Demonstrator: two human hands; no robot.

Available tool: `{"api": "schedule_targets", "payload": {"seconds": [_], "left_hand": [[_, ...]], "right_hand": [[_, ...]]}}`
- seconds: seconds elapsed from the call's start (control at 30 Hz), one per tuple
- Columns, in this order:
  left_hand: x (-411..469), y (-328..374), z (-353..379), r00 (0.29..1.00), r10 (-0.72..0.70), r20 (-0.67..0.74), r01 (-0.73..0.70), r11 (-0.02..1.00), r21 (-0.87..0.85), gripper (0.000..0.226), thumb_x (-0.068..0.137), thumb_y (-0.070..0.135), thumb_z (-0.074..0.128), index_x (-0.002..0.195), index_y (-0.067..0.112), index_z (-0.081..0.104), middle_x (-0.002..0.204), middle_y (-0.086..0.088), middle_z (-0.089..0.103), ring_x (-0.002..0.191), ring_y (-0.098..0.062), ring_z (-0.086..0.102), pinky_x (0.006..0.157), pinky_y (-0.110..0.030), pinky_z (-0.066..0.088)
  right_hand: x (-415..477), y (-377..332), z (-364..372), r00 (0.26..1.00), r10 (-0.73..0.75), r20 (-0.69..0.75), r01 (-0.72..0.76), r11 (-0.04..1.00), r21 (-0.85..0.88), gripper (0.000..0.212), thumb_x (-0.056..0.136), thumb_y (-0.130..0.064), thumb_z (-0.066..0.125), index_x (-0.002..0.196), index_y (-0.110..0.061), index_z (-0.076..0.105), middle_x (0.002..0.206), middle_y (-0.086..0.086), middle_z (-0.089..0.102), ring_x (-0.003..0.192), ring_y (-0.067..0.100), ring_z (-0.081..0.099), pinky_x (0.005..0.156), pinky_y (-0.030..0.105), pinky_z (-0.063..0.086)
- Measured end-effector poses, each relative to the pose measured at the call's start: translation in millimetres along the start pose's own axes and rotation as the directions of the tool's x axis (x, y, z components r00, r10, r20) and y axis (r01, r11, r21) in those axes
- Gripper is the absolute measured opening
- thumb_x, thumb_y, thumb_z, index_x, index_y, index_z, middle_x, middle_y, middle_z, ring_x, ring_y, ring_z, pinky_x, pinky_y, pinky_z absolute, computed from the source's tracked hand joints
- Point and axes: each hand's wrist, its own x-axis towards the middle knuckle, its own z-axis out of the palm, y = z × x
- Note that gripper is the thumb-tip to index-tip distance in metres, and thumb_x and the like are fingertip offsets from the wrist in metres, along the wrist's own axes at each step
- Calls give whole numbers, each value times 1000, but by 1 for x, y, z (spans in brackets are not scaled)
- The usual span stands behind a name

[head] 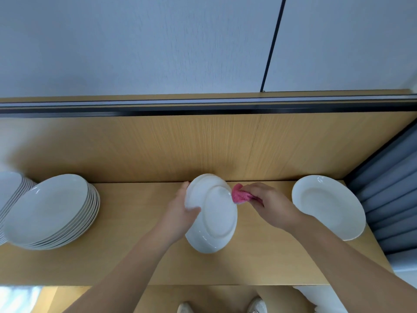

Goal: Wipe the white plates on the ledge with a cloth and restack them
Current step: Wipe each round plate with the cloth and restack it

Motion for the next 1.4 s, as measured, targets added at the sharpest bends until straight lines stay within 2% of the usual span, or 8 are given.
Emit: {"api": "schedule_targets", "payload": {"seconds": [0.27,0.4,0.5,0.63,0.83,1.07,1.3,1.4], "left_hand": [[2,-38,-15,989,-121,88,95,962,255,97,74,24,78,151,34,21,134,-3,39,117,-18,44,85,-26,41],[3,-50,-15,992,-99,73,85,981,172,94,71,19,79,146,41,27,131,0,43,114,-13,44,84,-22,38],[3,-57,-17,993,-86,75,78,991,107,91,71,15,79,142,45,29,128,1,44,113,-11,43,85,-22,37],[3,-62,-19,992,-73,101,61,992,114,90,74,14,78,147,35,29,124,4,39,118,-11,38,86,-20,31],[8,-74,-19,988,-111,105,106,993,55,90,75,15,80,149,25,30,132,4,40,118,-9,37,90,-18,30],[11,-96,-15,983,-163,81,166,985,-41,96,68,15,85,148,25,33,140,5,40,130,-15,40,105,-30,38],[13,-103,-14,980,-173,95,179,981,-68,98,63,17,87,146,25,35,140,8,42,129,-16,43,106,-39,41],[15,-104,-17,979,-168,114,171,985,-15,99,62,21,88,144,26,34,135,6,46,123,-18,47,102,-39,44]], "right_hand": [[70,-35,40,983,-150,110,158,985,-65,28,97,-12,53,122,-18,63,110,-1,59,99,19,56,85,36,48],[97,-42,68,932,-168,320,223,964,-143,37,96,-14,56,132,-14,56,133,8,52,128,26,44,107,41,37],[102,-42,79,883,-58,466,192,951,-244,65,93,-44,56,149,-20,33,157,12,24,147,30,15,119,43,20],[109,-49,93,917,-6,398,116,960,-253,74,87,-67,31,146,-24,39,153,6,35,142,32,23,116,45,24],[113,-43,100,931,33,363,31,985,-169,43,101,-33,44,143,-23,46,145,-5,45,135,19,34,112,28,25],[83,-12,91,890,349,294,-352,935,-42,18,99,-34,48,109,-26,61,96,-7,62,90,14,56,71,20,39],[37,-10,119,871,481,100,-488,872,52,46,99,-26,50,144,-19,46,144,5,38,133,23,39,108,19,24],[29,-15,127,829,555,71,-551,831,-75,48,102,-32,43,149,-31,34,147,6,29,134,28,27,113,34,27]]}}
